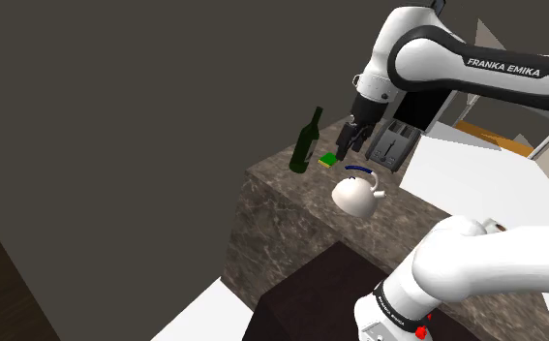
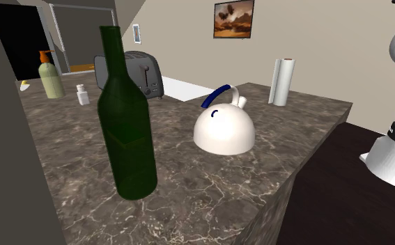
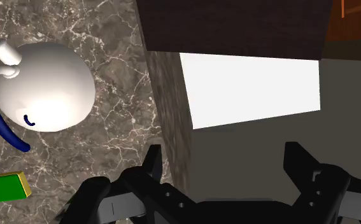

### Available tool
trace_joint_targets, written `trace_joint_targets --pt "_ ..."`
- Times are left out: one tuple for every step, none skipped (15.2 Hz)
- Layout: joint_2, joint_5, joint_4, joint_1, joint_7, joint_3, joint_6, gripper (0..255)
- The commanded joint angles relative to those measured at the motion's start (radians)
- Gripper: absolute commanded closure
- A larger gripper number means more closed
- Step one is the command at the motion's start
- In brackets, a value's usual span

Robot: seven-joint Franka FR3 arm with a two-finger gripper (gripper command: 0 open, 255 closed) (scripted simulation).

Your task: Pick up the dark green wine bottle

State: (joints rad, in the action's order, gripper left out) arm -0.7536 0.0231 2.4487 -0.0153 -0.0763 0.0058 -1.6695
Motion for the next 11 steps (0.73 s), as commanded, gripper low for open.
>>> trace_joint_targets --pt "0.0 0.0 0.0 0.0 0.0 0.0 0.0 0" --pt "0.028 0.011 -0.015 0.006 -0.02 -0.017 -0.017 0" --pt "0.057 0.02 -0.031 0.012 -0.04 -0.033 -0.034 0" --pt "0.087 0.029 -0.048 0.018 -0.059 -0.049 -0.05 0" --pt "0.117 0.036 -0.066 0.022 -0.079 -0.065 -0.066 0" --pt "0.147 0.042 -0.086 0.027 -0.098 -0.08 -0.08 0" --pt "0.178 0.048 -0.106 0.031 -0.118 -0.095 -0.094 0" --pt "0.21 0.052 -0.128 0.034 -0.137 -0.11 -0.108 0" --pt "0.242 0.055 -0.151 0.037 -0.157 -0.125 -0.12 0" --pt "0.274 0.056 -0.176 0.04 -0.176 -0.14 -0.132 0" --pt "0.306 0.057 -0.201 0.042 -0.196 -0.154 -0.143 0"
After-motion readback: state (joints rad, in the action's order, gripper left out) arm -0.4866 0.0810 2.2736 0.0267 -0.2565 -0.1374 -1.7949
